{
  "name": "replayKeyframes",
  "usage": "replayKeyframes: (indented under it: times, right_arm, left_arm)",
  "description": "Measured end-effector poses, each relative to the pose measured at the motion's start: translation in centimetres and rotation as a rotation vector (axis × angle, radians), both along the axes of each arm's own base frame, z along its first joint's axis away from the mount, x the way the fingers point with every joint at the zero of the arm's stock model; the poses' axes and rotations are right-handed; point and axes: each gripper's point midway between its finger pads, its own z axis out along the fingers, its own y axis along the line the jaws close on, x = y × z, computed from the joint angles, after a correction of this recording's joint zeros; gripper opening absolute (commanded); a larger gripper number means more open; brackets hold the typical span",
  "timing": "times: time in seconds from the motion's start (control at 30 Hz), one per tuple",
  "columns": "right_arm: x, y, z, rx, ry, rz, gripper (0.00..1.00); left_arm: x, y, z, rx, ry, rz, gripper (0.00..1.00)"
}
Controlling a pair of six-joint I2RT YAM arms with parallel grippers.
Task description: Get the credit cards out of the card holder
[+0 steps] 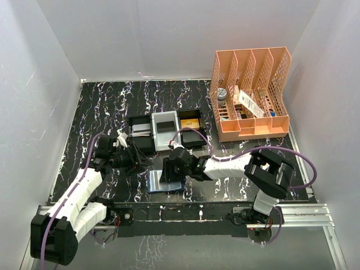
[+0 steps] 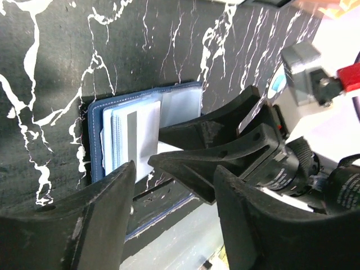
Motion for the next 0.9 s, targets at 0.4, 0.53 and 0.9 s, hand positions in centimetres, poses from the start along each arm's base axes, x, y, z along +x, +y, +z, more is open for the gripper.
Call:
replayKeyframes:
  times: [0.4,0.53,0.9]
  right_arm:
    - [-0.1,0.3,-0.1,0.131,0.063,-0.059,0.30]
    - [0.0,0.1,-0.2,0.167,0.091,-0.094,0.27]
    - [0.3,-0.1,-0.4,0.249,0.182,-0.156,0.17]
  left_arm:
    - [-2.3,-2.2,-3.6,0.089,0.118,-0.115,0.41]
    - [-3.2,-2.3,-5.1,0.144,0.161,-0.148,0.36]
    - [-4.3,-2.2,-7.4,0.206,0.238,-0.196,0.21]
